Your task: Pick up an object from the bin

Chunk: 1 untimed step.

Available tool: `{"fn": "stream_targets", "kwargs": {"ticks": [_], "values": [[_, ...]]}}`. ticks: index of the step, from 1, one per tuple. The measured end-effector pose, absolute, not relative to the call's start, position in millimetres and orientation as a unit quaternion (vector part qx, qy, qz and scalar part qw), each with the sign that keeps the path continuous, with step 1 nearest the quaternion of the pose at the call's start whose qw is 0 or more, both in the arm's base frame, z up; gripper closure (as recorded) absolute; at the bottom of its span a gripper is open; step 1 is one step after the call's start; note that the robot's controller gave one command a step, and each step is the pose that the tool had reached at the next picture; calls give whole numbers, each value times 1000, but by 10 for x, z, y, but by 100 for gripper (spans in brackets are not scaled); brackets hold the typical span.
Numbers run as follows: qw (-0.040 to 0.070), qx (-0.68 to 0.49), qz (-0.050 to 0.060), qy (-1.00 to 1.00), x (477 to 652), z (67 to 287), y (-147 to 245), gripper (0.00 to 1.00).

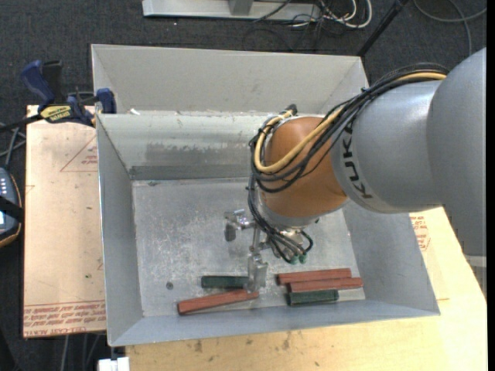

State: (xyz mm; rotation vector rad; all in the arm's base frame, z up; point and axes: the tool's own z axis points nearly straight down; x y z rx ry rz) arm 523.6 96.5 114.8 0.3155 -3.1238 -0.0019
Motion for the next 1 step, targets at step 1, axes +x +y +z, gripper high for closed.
{"fn": "stream_targets", "kwargs": {"ticks": [1], "values": [[0,252,0,-968,5190,1022,1263,0]]}}
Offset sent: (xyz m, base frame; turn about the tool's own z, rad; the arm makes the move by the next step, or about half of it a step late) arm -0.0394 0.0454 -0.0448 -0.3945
